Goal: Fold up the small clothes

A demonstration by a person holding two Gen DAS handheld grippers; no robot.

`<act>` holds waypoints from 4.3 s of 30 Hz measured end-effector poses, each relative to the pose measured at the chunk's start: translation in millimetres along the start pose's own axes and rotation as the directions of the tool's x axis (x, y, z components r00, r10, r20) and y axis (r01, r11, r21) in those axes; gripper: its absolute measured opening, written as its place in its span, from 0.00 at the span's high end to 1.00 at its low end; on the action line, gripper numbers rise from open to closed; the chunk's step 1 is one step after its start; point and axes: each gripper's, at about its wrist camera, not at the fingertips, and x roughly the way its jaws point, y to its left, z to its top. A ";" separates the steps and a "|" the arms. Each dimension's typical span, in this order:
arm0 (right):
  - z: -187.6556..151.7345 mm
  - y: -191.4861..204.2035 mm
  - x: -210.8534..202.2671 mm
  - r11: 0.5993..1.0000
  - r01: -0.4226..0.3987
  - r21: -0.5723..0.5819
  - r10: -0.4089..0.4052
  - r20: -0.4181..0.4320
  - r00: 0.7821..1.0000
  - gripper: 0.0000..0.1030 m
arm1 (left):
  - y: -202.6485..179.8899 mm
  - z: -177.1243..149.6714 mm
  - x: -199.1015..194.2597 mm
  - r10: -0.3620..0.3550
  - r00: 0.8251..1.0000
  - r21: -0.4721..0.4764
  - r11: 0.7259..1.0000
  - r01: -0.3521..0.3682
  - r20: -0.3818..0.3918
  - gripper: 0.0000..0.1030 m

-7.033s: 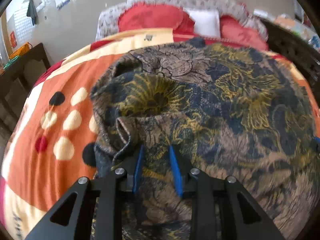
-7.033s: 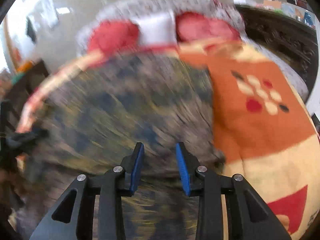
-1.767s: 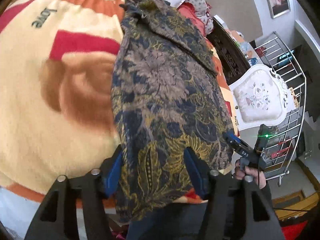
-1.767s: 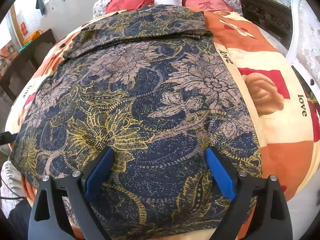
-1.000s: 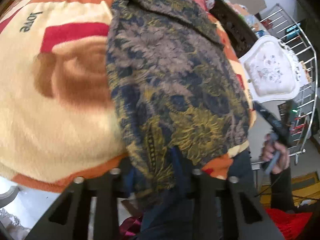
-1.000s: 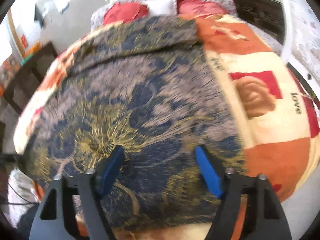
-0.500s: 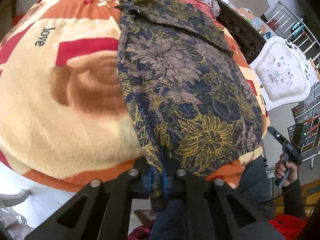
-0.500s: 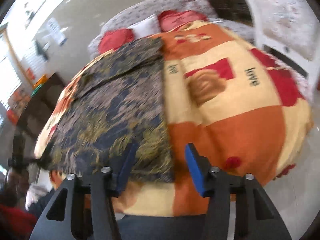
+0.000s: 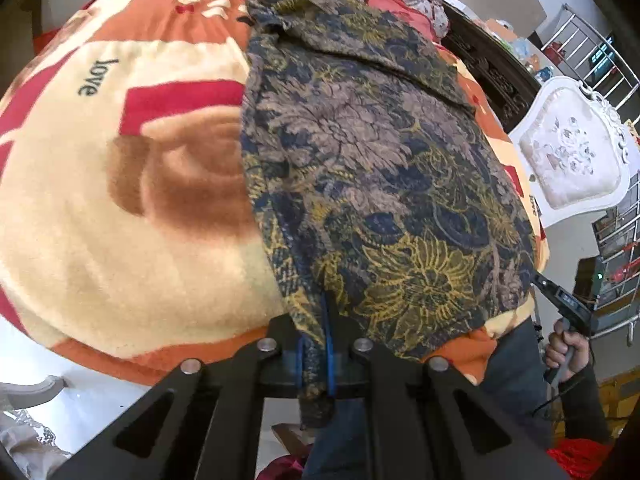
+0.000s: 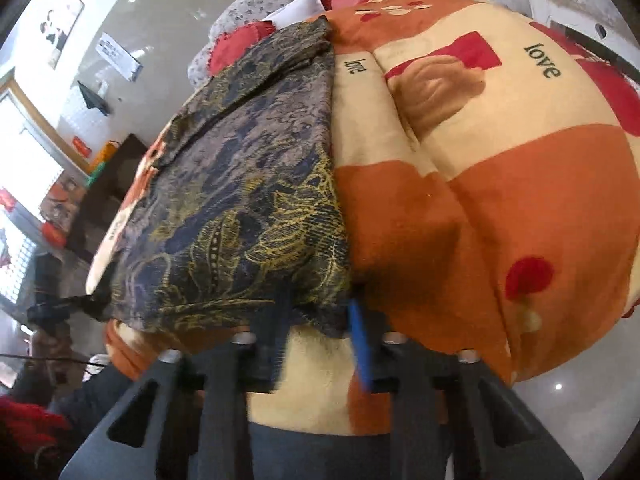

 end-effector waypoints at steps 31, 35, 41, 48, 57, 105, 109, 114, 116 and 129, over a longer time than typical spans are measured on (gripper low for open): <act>13.0 102.1 -205.9 0.941 -0.204 -0.269 0.280 0.285 0.917 0.88 | 2.1 -36.1 -199.7 -0.285 0.887 0.050 0.957 0.287 0.363 0.96; 21.3 102.6 -212.1 0.940 -0.216 -0.266 0.297 0.319 0.900 0.88 | 3.1 -24.7 -197.3 -0.282 0.881 0.034 0.956 0.292 0.380 0.96; 48.3 77.7 -167.6 0.971 -0.185 -0.154 0.227 0.324 0.918 0.88 | 25.6 14.9 -146.7 -0.200 0.907 -0.151 0.951 0.271 0.370 0.96; 93.2 44.9 -90.1 0.990 -0.135 -0.043 0.142 0.292 0.946 0.88 | 40.4 83.1 -70.4 -0.101 0.929 -0.279 0.937 0.209 0.357 0.96; 149.1 7.7 -0.8 0.997 -0.030 0.065 0.016 0.218 0.976 0.88 | 40.2 162.1 -14.4 -0.032 0.940 -0.286 0.948 0.136 0.339 0.96; 122.6 21.9 68.6 0.883 0.463 -0.073 -0.458 0.074 0.886 0.80 | 11.5 112.7 64.3 0.119 0.969 0.055 0.990 -0.133 0.217 0.91; 131.8 65.2 44.2 0.904 0.412 -0.119 -0.384 0.201 0.901 0.80 | 12.1 109.1 61.8 0.135 0.964 0.069 0.986 -0.155 0.230 0.91; 136.3 118.4 101.8 0.898 0.231 -0.375 -0.203 0.113 0.973 0.80 | 9.5 107.8 61.3 0.153 0.962 0.073 0.982 -0.173 0.225 0.91; 143.0 85.8 136.7 0.898 0.281 -0.339 -0.298 0.002 0.954 0.82 | 11.5 106.7 60.6 0.147 0.964 0.066 0.984 -0.165 0.222 0.91; 179.8 104.0 108.2 0.941 0.259 -0.218 -0.226 0.163 0.960 0.90 | -14.5 187.9 38.5 0.071 0.953 0.041 0.995 -0.087 0.293 0.86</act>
